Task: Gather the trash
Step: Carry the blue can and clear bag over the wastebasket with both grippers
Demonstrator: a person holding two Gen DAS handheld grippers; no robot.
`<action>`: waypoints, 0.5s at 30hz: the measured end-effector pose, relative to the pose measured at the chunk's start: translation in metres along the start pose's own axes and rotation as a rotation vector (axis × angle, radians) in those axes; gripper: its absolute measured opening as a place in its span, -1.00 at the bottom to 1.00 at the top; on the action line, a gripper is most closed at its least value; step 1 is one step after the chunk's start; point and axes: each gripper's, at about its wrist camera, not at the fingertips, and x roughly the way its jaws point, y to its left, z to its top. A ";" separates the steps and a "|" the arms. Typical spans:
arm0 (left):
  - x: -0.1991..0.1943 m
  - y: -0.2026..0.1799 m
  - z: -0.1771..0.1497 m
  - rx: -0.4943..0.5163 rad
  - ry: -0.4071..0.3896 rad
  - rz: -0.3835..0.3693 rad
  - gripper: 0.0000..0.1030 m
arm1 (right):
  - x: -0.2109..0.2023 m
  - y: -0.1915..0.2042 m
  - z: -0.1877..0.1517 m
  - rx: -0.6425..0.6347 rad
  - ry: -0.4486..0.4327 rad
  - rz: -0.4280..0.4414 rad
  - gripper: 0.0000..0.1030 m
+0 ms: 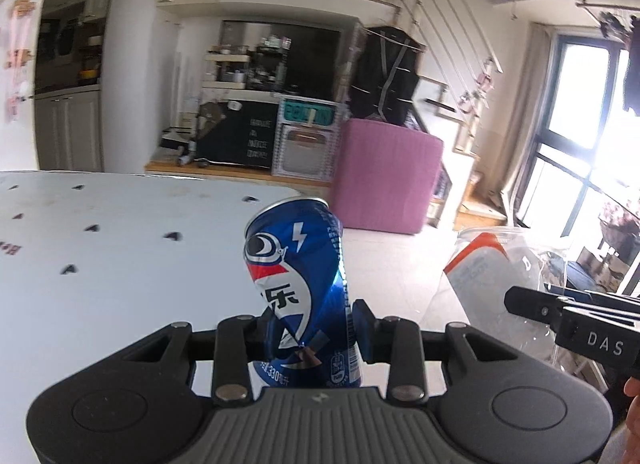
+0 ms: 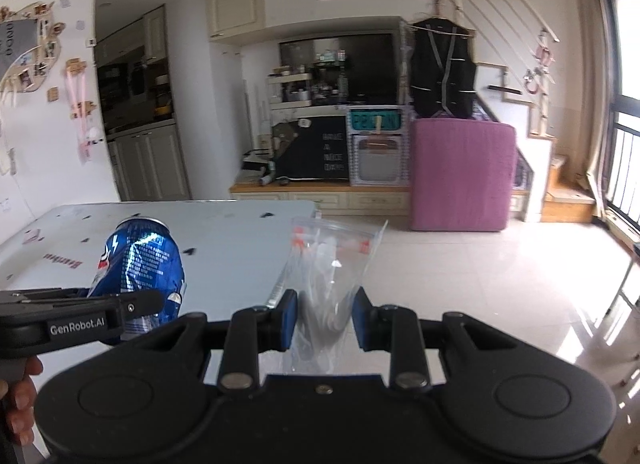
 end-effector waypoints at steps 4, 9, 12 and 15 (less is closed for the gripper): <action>0.016 -0.030 -0.006 0.028 0.019 -0.056 -0.28 | -0.008 -0.032 -0.011 0.024 0.012 -0.040 -0.42; 0.040 -0.067 -0.013 0.062 0.059 -0.132 -0.28 | -0.010 -0.072 -0.028 0.062 0.038 -0.097 -0.42; 0.060 -0.087 -0.018 0.089 0.085 -0.163 -0.28 | -0.008 -0.096 -0.038 0.085 0.056 -0.129 -0.42; 0.082 -0.106 -0.024 0.110 0.119 -0.200 -0.28 | -0.002 -0.117 -0.048 0.104 0.069 -0.155 -0.41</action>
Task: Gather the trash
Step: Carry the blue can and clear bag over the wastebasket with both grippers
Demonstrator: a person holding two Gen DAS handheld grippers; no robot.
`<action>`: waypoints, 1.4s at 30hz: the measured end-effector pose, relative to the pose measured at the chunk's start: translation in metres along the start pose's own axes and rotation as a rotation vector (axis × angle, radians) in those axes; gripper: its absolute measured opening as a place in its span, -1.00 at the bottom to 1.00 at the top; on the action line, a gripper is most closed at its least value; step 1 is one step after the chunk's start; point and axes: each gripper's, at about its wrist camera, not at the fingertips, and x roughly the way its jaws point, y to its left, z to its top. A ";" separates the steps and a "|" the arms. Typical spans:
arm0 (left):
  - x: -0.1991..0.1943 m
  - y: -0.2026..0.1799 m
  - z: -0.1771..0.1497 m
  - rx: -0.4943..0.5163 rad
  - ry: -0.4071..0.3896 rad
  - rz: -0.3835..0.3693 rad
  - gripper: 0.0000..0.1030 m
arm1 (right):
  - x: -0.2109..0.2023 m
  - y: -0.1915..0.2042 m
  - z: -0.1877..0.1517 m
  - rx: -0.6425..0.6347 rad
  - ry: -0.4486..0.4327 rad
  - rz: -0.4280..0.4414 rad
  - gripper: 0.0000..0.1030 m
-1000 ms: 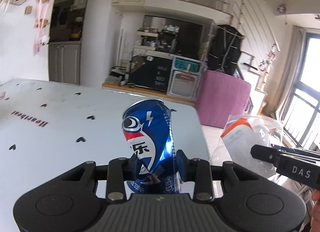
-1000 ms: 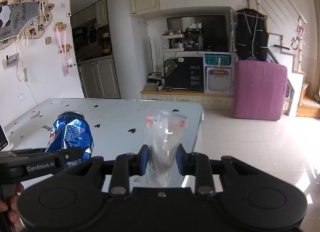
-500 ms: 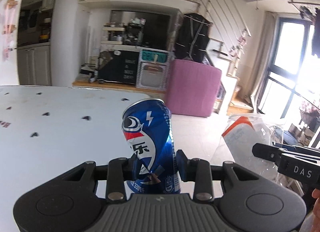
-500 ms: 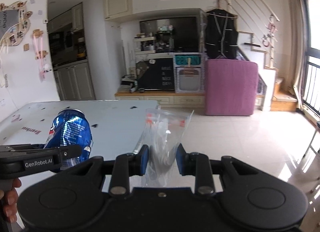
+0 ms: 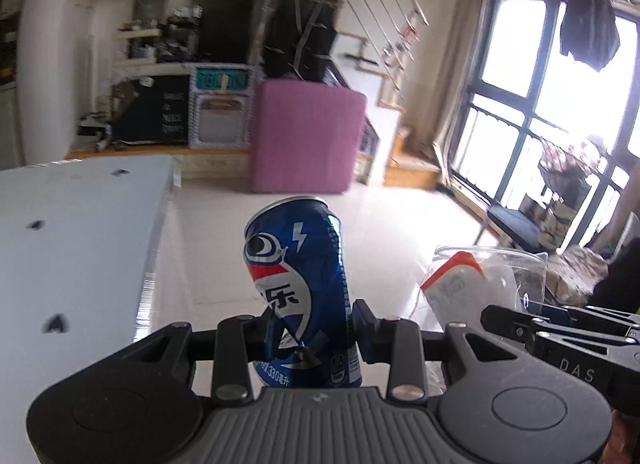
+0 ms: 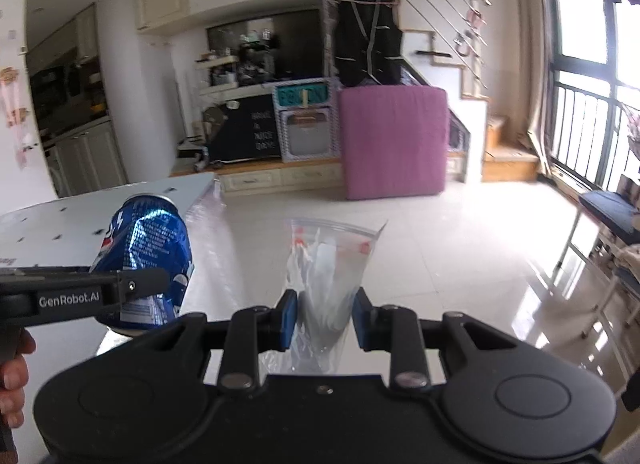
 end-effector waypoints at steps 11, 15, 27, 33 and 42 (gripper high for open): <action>0.115 -0.017 -0.008 0.024 0.188 -0.097 -0.28 | 0.062 -0.064 -0.055 0.107 0.136 -0.094 -0.41; 0.170 -0.011 -0.032 -0.017 0.286 -0.081 -0.28 | 0.098 -0.076 -0.083 0.147 0.215 -0.114 -0.41; 0.297 0.028 -0.171 -0.142 0.535 0.092 -0.27 | 0.185 -0.090 -0.159 0.206 0.411 -0.083 -0.41; 0.332 0.050 -0.230 -0.135 0.633 0.129 -0.27 | 0.225 -0.094 -0.200 0.240 0.514 -0.043 -0.40; 0.379 0.061 -0.288 -0.056 0.677 0.119 -0.27 | 0.291 -0.104 -0.242 0.257 0.632 -0.030 -0.38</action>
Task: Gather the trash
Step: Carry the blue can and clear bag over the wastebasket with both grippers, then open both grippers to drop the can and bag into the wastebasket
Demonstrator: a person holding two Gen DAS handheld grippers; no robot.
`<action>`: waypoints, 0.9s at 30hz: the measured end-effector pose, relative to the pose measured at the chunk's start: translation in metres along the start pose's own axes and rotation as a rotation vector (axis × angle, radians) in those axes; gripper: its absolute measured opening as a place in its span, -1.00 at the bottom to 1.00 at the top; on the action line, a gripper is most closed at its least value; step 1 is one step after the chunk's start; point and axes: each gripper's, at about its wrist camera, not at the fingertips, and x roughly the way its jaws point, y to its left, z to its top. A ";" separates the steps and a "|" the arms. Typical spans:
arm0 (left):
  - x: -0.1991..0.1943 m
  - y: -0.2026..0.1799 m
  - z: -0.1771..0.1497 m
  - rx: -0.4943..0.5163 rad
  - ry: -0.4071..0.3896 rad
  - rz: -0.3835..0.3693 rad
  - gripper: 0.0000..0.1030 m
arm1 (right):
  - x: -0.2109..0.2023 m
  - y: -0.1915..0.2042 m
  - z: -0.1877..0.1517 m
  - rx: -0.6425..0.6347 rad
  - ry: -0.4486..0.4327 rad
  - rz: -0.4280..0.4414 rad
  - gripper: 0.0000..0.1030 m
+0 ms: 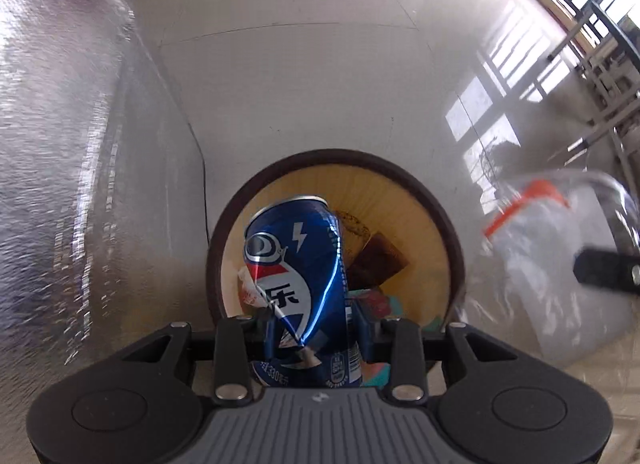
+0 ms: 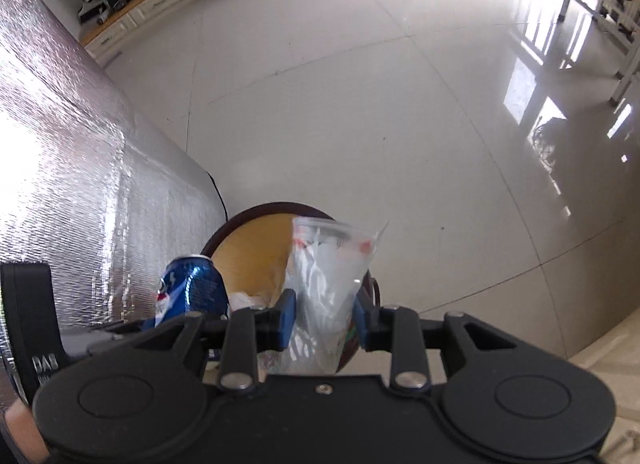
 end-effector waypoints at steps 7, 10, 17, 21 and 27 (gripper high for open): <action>0.028 0.011 0.005 -0.024 -0.060 -0.042 0.09 | 0.051 0.017 0.023 -0.064 0.025 0.005 -0.37; 0.042 0.017 0.001 -0.075 -0.032 -0.020 0.57 | 0.067 0.025 0.031 -0.100 0.029 0.002 -0.37; 0.060 0.027 -0.020 -0.064 0.071 -0.012 0.57 | 0.096 0.032 0.038 -0.090 0.026 0.066 -0.25; 0.062 0.029 -0.031 -0.074 0.094 -0.010 0.75 | 0.107 0.030 0.036 -0.027 0.051 0.056 0.61; 0.056 0.025 -0.029 -0.060 0.096 -0.009 0.90 | 0.107 0.023 0.021 -0.077 0.099 0.025 0.61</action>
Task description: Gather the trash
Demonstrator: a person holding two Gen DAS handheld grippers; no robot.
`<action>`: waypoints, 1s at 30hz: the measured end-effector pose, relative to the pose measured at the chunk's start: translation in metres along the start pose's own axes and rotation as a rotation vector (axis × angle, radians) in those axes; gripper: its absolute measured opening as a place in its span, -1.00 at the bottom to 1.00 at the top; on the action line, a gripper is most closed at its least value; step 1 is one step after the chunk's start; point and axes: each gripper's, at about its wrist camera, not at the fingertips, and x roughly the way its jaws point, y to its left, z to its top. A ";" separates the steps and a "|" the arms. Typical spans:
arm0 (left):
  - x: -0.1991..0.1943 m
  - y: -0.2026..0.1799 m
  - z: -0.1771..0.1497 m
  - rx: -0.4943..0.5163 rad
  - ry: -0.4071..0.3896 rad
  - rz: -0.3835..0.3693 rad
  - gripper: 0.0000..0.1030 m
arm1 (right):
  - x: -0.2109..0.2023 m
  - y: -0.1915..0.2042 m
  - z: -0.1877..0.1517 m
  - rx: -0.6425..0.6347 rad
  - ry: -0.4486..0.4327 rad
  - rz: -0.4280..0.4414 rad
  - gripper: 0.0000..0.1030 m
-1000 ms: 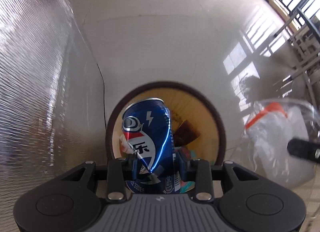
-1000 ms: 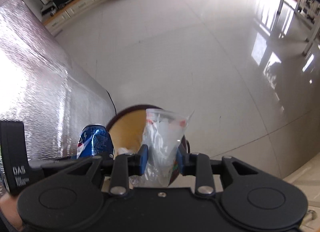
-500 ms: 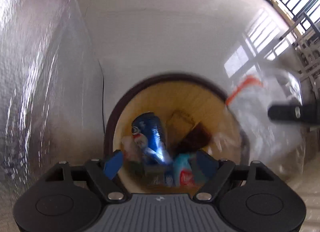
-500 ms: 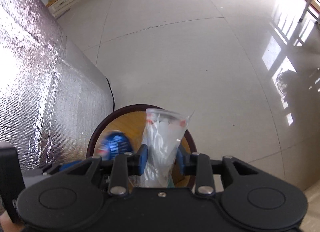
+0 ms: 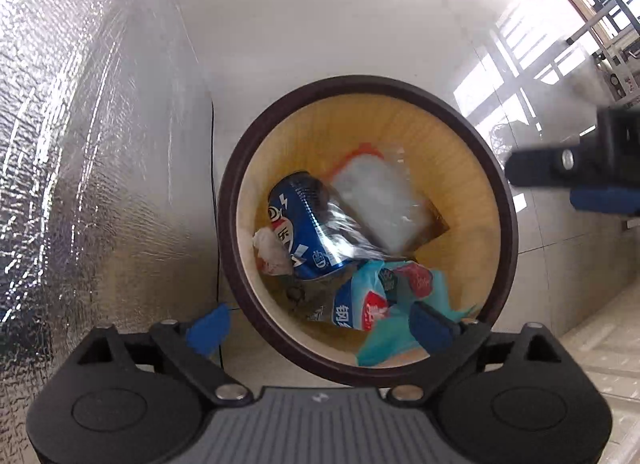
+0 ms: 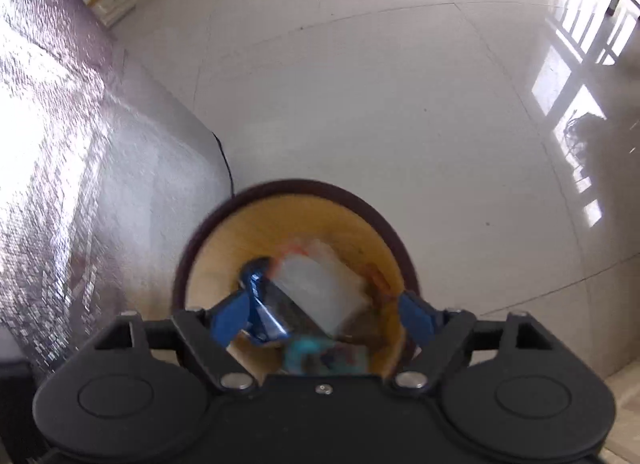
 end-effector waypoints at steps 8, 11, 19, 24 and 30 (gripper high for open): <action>-0.022 -0.001 0.001 -0.009 -0.012 0.011 1.00 | -0.013 -0.012 -0.006 0.013 0.006 -0.011 0.98; -0.035 -0.002 0.001 0.001 -0.011 0.021 1.00 | -0.021 -0.011 -0.005 0.006 -0.012 -0.013 1.00; -0.082 -0.005 0.003 0.004 -0.074 0.056 1.00 | -0.054 -0.006 -0.004 -0.021 -0.002 -0.034 1.00; -0.115 -0.008 0.006 -0.010 -0.121 0.068 1.00 | -0.091 -0.004 -0.002 -0.026 -0.033 -0.027 1.00; -0.168 -0.020 0.003 -0.035 -0.183 0.044 1.00 | -0.142 0.003 -0.004 -0.056 -0.066 -0.023 1.00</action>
